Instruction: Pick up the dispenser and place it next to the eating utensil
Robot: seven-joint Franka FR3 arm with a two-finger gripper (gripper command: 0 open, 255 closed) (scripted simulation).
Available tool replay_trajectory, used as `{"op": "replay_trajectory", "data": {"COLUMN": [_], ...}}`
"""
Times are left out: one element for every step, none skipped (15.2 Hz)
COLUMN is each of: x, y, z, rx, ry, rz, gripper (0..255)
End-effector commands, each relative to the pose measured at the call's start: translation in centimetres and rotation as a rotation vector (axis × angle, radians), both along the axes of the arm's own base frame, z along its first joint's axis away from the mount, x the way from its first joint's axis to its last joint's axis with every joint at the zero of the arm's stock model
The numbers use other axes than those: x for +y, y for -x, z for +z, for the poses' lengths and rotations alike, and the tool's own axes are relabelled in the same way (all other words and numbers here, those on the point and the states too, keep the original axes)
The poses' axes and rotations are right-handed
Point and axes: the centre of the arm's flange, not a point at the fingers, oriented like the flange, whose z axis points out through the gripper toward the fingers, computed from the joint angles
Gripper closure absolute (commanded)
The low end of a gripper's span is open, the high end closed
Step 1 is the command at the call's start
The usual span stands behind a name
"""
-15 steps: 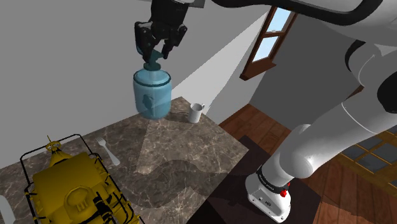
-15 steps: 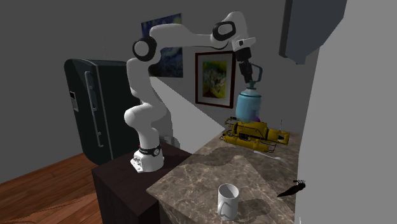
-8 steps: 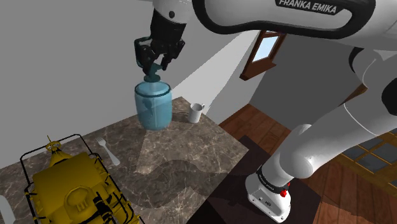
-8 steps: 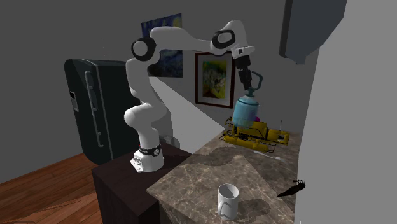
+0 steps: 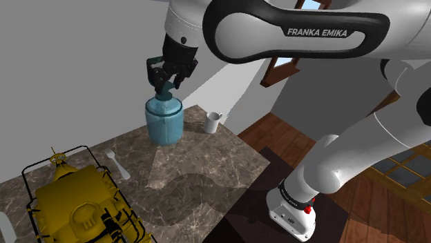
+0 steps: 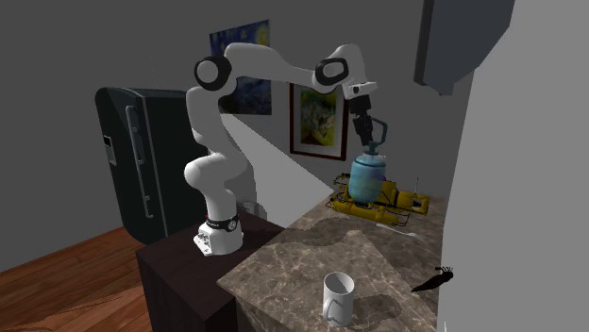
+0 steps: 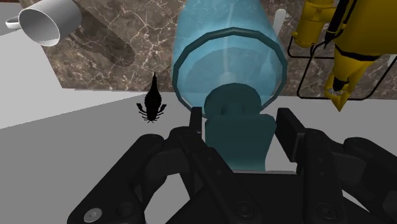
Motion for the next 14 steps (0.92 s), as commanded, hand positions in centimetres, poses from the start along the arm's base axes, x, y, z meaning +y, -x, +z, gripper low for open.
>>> {"op": "replay_trajectory", "data": {"x": [0.0,0.0,0.0,0.0,0.0,0.0,0.0,0.0,0.0,0.0,0.0,0.0,0.0,0.0], "y": [0.0,0.0,0.0,0.0,0.0,0.0,0.0,0.0,0.0,0.0,0.0,0.0,0.0,0.0], "z": [-1.0,-1.5,-2.0,-2.5,-3.1,-3.6,-4.1,-4.7,-5.2,-5.7,-6.2,-6.8,-7.3,-7.8], "rx": [-0.002,-0.002,-0.002,-0.002,-0.002,-0.002,-0.002,-0.002,-0.002,-0.002,-0.002,-0.002,-0.002,-0.002], "ry": [-0.001,-0.001,-0.001,-0.001,-0.001,-0.001,-0.001,-0.001,-0.001,-0.001,-0.001,-0.001,-0.001,-0.001], "rz": [0.000,0.000,0.000,0.000,0.000,0.000,0.000,0.000,0.000,0.000,0.000,0.000,0.000,0.000], "gripper": [255,255,255,255,255,255,255,255,255,255,255,255,255,255]}}
